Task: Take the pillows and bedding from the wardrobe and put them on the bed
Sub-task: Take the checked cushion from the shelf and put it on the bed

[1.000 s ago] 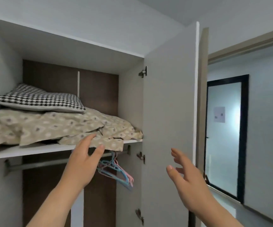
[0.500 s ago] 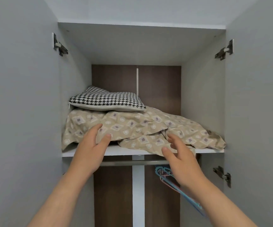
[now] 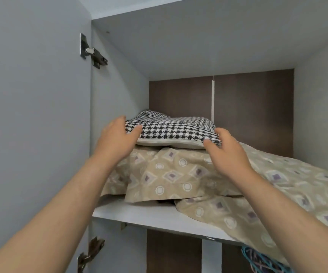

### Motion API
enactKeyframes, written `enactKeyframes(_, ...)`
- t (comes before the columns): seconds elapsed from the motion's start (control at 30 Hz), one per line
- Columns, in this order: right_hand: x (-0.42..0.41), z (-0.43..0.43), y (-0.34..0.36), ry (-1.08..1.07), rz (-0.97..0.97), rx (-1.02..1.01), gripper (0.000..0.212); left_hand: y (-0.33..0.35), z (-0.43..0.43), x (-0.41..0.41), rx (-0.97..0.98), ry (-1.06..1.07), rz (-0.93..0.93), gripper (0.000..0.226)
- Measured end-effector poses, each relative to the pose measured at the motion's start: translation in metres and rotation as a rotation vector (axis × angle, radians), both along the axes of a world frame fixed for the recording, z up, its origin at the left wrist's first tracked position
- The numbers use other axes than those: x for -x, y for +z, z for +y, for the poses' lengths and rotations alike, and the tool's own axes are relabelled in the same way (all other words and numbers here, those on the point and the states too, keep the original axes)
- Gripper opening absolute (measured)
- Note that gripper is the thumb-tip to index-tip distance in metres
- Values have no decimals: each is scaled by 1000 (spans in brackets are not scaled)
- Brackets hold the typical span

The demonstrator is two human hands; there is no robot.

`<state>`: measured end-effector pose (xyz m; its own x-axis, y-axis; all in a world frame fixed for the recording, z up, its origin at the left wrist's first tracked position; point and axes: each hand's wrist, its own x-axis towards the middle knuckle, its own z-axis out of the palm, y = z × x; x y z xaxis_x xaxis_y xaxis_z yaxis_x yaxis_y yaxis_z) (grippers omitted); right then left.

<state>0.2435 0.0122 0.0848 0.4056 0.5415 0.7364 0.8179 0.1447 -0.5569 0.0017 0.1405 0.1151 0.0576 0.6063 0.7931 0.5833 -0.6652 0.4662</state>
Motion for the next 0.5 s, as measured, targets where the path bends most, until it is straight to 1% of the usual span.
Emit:
enactKeyframes(0.1,-8,32,27,-200,-58,56,65,33,47,-11,49,100,64,75)
enactKeyframes(0.17,-13,60,48,-362,-73,151,68,56,84,-23,104,152,129,72)
enactKeyframes(0.2,-15,71,61,-398,-59,217,70,66,99,-28,143,185,180,69)
enactKeyframes(0.27,-17,88,82,-382,-27,370,68,80,123,-38,219,244,321,65)
enactKeyframes(0.33,-22,104,97,-339,-38,472,61,90,142,-48,271,254,407,63)
enactKeyframes(0.4,-27,118,104,-271,-46,548,60,94,161,-59,326,231,413,62)
enactKeyframes(0.47,-34,132,102,-192,-13,592,59,94,175,-67,386,206,382,67)
enactKeyframes(0.5,-37,138,99,-179,21,583,61,92,180,-71,406,210,364,72)
